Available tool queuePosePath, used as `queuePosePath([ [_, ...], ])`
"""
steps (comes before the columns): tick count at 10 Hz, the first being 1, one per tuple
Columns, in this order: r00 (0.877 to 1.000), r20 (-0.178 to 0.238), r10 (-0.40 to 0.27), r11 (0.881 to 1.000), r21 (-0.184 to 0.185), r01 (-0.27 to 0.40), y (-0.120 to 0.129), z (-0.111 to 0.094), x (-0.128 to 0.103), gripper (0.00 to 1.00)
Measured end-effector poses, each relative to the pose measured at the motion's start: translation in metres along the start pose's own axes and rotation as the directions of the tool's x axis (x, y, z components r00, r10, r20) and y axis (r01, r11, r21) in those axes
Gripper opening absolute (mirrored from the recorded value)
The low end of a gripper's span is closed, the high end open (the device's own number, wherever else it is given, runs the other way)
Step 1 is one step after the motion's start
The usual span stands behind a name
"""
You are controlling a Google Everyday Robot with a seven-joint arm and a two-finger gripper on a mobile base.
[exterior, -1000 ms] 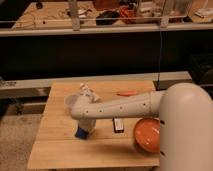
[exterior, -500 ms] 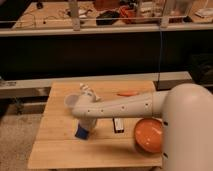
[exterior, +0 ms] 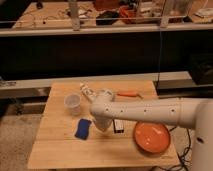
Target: Place the eraser on the white sponge
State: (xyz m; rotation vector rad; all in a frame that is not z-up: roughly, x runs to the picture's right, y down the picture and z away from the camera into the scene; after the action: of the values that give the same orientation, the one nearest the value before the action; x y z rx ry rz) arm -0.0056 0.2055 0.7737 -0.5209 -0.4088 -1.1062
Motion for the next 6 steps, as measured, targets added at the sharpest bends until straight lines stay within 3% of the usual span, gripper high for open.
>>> queuePosePath([
  [3,1.000,0.001,0.014,1.000,-0.009,-0.014,0.038,-0.009,0.014,0.80],
  [6,0.999,0.030,0.010,0.999,-0.051,-0.009,0.078,-0.003,0.038,0.80],
])
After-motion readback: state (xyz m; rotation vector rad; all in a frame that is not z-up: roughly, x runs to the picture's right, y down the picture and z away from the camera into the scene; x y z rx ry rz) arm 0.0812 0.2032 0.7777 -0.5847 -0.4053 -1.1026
